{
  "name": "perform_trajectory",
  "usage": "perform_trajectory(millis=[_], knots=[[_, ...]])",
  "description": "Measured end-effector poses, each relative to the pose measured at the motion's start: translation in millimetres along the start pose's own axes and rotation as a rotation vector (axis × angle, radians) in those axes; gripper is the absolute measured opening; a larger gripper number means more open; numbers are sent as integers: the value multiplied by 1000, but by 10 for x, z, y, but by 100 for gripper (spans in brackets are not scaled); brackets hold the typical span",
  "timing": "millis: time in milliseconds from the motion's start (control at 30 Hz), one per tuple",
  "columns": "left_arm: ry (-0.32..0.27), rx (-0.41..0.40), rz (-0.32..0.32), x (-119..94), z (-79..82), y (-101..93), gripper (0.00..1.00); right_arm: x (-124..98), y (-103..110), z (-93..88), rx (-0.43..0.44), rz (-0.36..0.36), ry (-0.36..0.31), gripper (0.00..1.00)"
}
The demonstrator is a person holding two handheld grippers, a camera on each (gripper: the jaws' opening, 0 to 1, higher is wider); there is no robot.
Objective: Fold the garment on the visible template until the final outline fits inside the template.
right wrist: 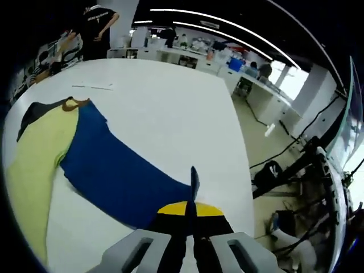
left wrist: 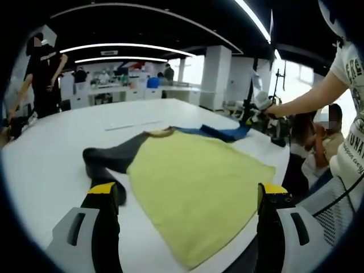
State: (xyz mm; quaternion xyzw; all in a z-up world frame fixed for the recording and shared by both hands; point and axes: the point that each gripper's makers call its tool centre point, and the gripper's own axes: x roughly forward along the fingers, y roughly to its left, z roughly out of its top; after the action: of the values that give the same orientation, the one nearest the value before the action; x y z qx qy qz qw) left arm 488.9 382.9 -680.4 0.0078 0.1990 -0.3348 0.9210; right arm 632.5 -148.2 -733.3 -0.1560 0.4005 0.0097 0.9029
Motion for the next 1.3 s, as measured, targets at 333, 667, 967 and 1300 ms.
perform_trajectory(millis=[333, 667, 967, 1300], knots=[[-2, 3, 1, -4, -3, 4, 99, -38, -212, -240, 113, -46, 22, 0], [2, 8, 17, -30, 9, -5, 99, -11, -376, -459, 199, -73, 45, 0], [3, 15, 13, -26, 39, -40, 99, 49, -343, -315, 317, -46, -17, 0], [4, 14, 17, -55, 13, -19, 99, 50, -247, -226, 360, -29, -32, 0]])
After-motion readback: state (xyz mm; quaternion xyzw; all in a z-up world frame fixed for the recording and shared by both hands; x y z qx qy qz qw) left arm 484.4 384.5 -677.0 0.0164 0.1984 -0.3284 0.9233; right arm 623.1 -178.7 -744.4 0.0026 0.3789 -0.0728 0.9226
